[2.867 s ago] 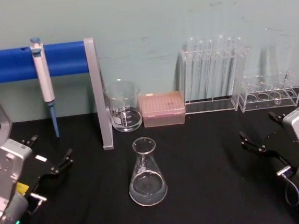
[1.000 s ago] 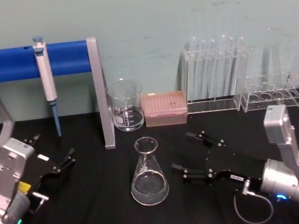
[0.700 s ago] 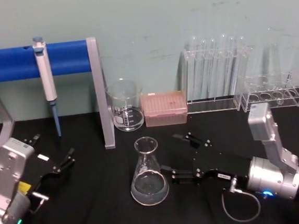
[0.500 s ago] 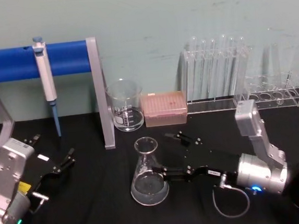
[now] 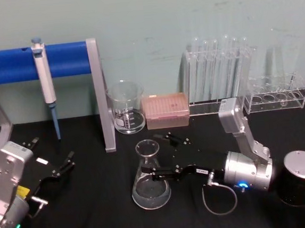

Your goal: Grasp the erlenmeyer flask with one hand, shake it three times, then place it back.

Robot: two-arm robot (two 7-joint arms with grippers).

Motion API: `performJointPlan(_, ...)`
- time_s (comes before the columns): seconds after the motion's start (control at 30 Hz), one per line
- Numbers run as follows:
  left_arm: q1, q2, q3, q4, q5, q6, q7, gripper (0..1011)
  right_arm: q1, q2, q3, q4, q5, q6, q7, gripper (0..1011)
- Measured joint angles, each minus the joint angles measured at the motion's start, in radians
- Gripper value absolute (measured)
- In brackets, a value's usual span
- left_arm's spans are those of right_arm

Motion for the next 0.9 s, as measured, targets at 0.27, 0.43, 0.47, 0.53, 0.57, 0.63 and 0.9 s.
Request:
performJointPlan(0.27,0.0,0.0,0.0,0.0,0.0,0.0,0.0,1001,0.03,-0.03,-0.012,0.056,-0.01,0.0,0.007,1000)
performJointPlan(0.43,0.0,0.0,0.0,0.0,0.0,0.0,0.0,1001,0.046,-0.046,-0.018,0.085,-0.016,0.001,0.014,1000)
performJointPlan(0.47,0.0,0.0,0.0,0.0,0.0,0.0,0.0,1001,0.048,-0.049,-0.019,0.088,-0.017,0.001,0.014,1000)
performJointPlan(0.53,0.0,0.0,0.0,0.0,0.0,0.0,0.0,1001,0.053,-0.054,-0.02,0.098,-0.019,0.002,0.016,1000)
performJointPlan(0.57,0.0,0.0,0.0,0.0,0.0,0.0,0.0,1000,0.055,-0.055,-0.021,0.1,-0.019,0.002,0.017,1000)
performJointPlan(0.63,0.0,0.0,0.0,0.0,0.0,0.0,0.0,1001,0.058,-0.058,-0.021,0.106,-0.02,0.004,0.019,1000)
performJointPlan(0.9,0.0,0.0,0.0,0.0,0.0,0.0,0.0,1001,0.061,-0.063,-0.021,0.111,-0.027,0.008,0.012,1000)
